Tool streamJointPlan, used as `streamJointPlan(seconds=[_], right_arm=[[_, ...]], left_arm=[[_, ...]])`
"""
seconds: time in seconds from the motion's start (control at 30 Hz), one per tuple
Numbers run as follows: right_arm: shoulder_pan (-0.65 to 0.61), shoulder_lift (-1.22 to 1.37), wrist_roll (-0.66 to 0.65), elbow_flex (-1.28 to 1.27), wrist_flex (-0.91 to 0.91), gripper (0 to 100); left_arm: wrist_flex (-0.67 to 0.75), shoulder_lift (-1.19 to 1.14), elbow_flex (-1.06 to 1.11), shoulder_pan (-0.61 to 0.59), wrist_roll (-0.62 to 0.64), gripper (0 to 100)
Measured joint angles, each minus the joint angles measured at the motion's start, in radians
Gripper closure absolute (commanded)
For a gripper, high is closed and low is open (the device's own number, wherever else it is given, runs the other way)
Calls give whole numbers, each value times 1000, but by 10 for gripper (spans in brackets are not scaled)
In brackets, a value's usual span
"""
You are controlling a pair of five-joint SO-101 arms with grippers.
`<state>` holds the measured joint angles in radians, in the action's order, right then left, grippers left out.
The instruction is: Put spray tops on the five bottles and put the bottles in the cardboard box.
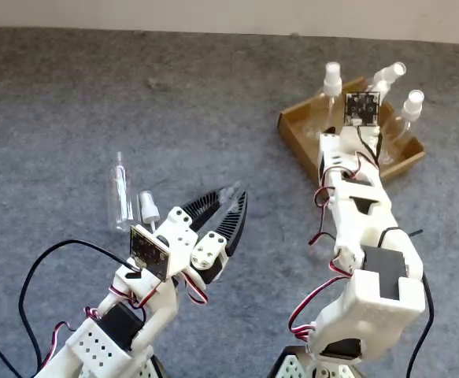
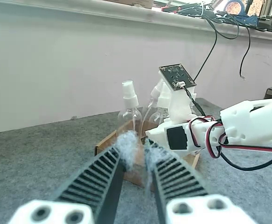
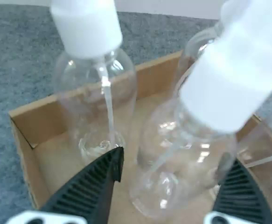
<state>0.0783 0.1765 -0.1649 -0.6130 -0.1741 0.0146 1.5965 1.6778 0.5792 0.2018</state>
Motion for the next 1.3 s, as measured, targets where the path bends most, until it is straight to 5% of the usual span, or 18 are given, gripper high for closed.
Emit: streamJointPlan(seconds=[1.3], right_arm=[[25,-117,0,0,40,714]], left_arm=[[0,0,0,0,0,995]])
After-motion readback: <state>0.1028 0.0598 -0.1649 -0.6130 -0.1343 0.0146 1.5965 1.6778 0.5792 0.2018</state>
